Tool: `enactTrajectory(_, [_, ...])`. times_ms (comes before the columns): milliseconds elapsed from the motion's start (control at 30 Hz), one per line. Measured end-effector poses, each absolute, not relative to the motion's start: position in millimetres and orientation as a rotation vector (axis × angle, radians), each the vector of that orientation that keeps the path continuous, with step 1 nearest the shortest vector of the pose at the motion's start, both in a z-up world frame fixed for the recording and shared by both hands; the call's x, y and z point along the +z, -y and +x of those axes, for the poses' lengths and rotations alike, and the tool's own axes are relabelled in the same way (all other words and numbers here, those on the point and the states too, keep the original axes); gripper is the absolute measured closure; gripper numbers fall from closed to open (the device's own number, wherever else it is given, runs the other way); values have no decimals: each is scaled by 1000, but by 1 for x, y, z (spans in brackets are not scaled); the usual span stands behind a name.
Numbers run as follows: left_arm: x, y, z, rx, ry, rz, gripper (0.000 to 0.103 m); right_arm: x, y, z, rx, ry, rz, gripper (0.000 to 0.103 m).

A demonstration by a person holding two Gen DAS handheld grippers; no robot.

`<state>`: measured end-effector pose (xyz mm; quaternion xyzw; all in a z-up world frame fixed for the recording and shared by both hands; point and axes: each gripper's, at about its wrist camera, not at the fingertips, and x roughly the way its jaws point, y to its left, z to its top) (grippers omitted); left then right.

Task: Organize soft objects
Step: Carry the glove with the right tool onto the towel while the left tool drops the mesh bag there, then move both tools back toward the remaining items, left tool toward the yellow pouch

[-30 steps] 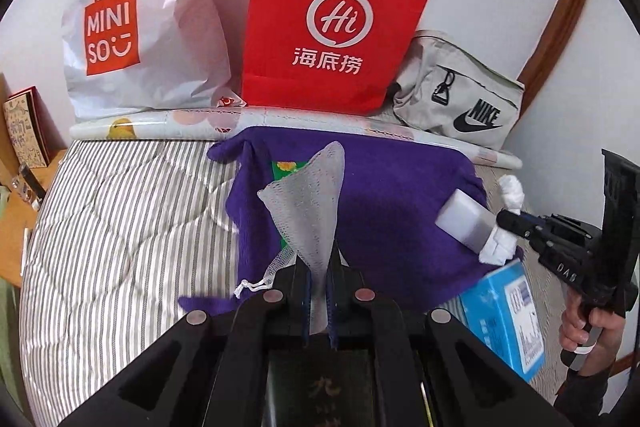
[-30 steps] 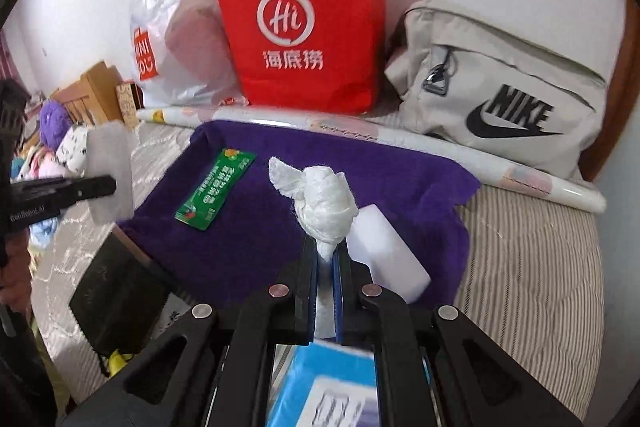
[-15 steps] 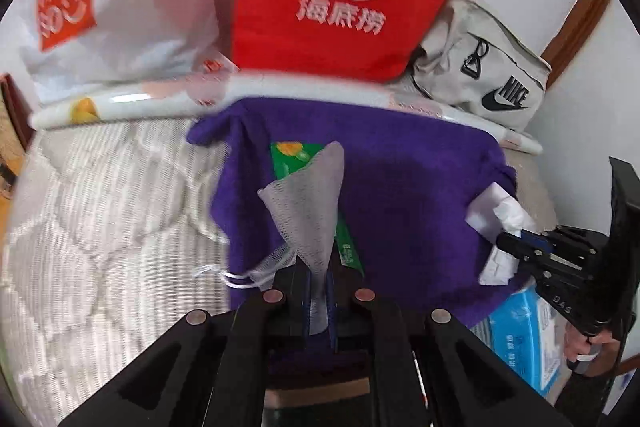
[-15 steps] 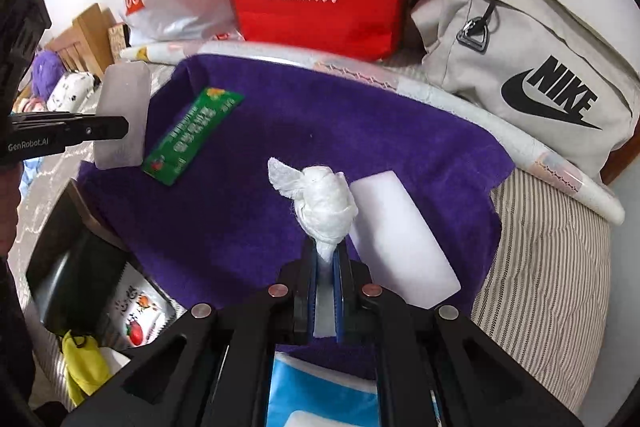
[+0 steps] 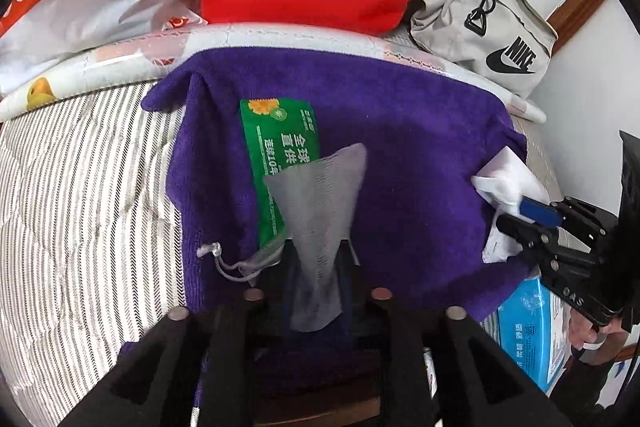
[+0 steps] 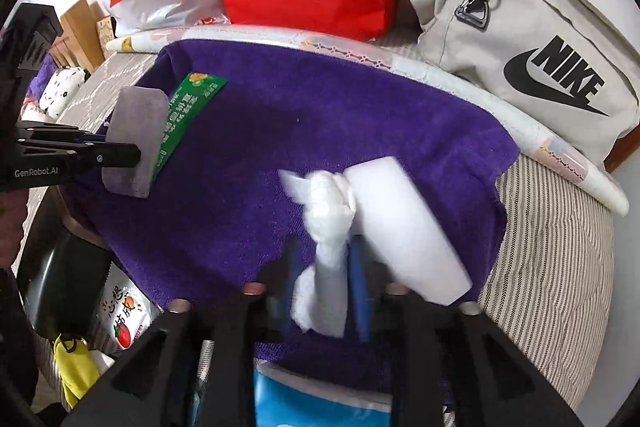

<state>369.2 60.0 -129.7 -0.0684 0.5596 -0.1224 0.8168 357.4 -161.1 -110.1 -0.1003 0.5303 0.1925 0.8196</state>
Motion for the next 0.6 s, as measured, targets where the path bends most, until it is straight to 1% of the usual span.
enactTrajectory(33, [-129,-60,370,-255,-1193,-140,70,-108,162,356,410,-1115,-213,59])
enactTrajectory(67, [-128,-62,371,-247,-1191,-135,60,-105,163,354,411,-1103,-213,52])
enactTrajectory(100, [-126,-63,371,-239,-1184,-132,52,-103,164,353,413,-1093,-213,49])
enactTrajectory(133, [-125,-64,370,-233,-1175,-131,51,-100,165,352,415,-1080,-211,48])
enactTrajectory(200, [-121,-64,368,-216,-1166,-119,50,-95,167,349,415,-1060,-200,42])
enactTrajectory(233, [-119,-64,366,-205,-1166,-112,50,-92,168,347,412,-1054,-193,41])
enactTrajectory(400, [-111,-66,354,-169,-1159,-101,50,-82,176,338,387,-1032,-165,41])
enactTrajectory(600, [-91,-65,324,-162,-1076,-91,50,-68,187,316,369,-992,-107,41])
